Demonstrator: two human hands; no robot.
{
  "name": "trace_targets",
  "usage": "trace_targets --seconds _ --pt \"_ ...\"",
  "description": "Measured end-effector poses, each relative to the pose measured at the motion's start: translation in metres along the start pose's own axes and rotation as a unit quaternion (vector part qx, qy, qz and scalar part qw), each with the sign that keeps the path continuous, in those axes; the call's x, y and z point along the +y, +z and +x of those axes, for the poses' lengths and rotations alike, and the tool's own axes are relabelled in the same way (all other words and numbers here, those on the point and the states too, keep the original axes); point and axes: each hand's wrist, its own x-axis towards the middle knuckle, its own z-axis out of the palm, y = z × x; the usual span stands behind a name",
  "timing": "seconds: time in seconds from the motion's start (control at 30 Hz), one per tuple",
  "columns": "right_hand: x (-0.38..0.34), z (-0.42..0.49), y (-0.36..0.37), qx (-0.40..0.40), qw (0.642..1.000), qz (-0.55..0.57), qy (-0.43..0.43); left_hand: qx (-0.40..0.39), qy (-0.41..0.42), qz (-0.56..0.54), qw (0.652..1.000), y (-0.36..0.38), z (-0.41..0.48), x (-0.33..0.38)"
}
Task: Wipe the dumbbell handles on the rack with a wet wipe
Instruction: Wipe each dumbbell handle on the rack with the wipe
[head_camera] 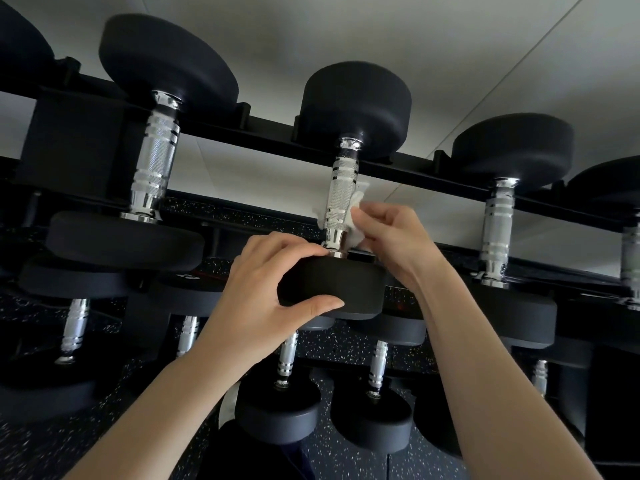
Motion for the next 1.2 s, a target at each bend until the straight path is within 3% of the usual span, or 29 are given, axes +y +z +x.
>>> trace_targets --seconds 0.1,0.3,0.43,0.57,0.77,0.97,1.2 --pt "0.003 -0.014 -0.001 -0.007 0.995 -0.099 0.004 0.004 0.001 0.000 1.000 0.000 0.000 0.000" --pt "-0.006 -0.026 0.006 0.005 0.987 -0.163 0.004 0.002 0.003 -0.004 1.000 0.000 -0.001 0.000" --pt "-0.006 -0.031 0.010 0.099 0.974 -0.204 -0.004 0.006 0.007 -0.003 1.000 0.001 0.000 0.000" --pt "-0.007 -0.037 0.016 0.178 0.937 -0.278 -0.118 0.005 0.011 -0.005 1.000 0.002 0.000 -0.003" --pt "-0.021 -0.027 0.021 0.093 0.894 -0.374 -0.231 -0.001 0.007 -0.011 1.000 0.003 0.000 -0.005" --pt "-0.036 -0.019 0.028 -0.025 0.830 -0.504 -0.238 0.008 -0.004 -0.042 0.999 0.003 -0.001 -0.008" --pt "-0.052 -0.015 0.043 -0.080 0.762 -0.603 -0.220 0.000 -0.023 -0.085 0.996 -0.004 0.003 -0.015"
